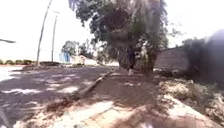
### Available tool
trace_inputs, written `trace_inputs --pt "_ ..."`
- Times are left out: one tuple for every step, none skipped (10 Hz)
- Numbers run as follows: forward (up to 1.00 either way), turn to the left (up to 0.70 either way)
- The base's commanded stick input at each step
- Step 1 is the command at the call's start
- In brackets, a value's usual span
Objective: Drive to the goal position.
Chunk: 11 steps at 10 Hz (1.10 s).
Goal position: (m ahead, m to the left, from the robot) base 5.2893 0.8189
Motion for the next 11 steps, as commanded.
trace_inputs --pt "0.70 0.00" --pt "0.70 0.00" --pt "0.70 0.00" --pt "0.70 0.00" --pt "0.70 0.00" --pt "0.70 0.00" --pt "0.70 0.00" --pt "0.70 0.00" --pt "0.70 0.00" --pt "0.70 0.00" --pt "0.70 0.00"
